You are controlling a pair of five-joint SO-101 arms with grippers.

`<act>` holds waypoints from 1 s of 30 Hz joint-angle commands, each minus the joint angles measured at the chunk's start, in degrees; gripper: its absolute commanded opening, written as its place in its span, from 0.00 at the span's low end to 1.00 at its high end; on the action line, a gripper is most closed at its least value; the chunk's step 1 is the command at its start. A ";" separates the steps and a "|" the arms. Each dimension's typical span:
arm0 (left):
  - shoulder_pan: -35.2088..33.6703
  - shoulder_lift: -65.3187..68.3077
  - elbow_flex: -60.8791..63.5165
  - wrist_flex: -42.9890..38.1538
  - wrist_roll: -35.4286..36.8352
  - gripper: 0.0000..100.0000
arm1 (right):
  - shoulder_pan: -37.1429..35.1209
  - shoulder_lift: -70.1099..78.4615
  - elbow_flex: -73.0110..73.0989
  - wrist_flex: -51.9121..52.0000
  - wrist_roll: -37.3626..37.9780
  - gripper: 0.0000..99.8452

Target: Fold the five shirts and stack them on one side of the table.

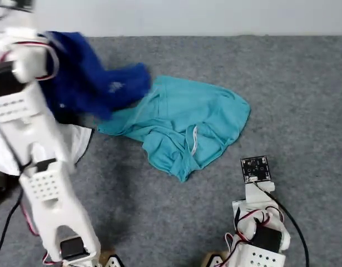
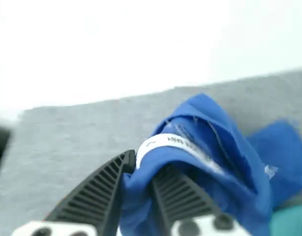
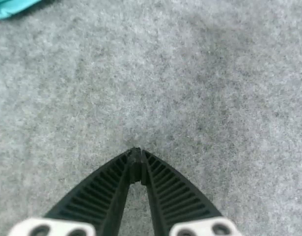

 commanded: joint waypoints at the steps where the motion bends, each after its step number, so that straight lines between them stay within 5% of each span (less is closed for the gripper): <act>1: -6.07 -8.44 -2.68 -0.70 0.09 0.01 | -0.31 -0.57 0.79 -0.84 -0.53 0.01; 11: -26.11 -12.13 -1.27 -1.76 0.09 0.01 | -0.31 -0.57 0.79 -0.84 -0.53 0.01; 15: -29.27 -9.93 0.84 1.93 -3.69 0.03 | -0.31 -0.57 0.79 -0.84 -0.53 0.01; 22: -35.52 -9.76 9.63 1.85 -6.95 0.22 | -0.31 -0.57 0.79 -0.84 -0.53 0.01; 30: -35.87 -14.51 17.36 1.85 -7.03 0.23 | -0.31 -0.57 0.79 -0.84 -0.53 0.01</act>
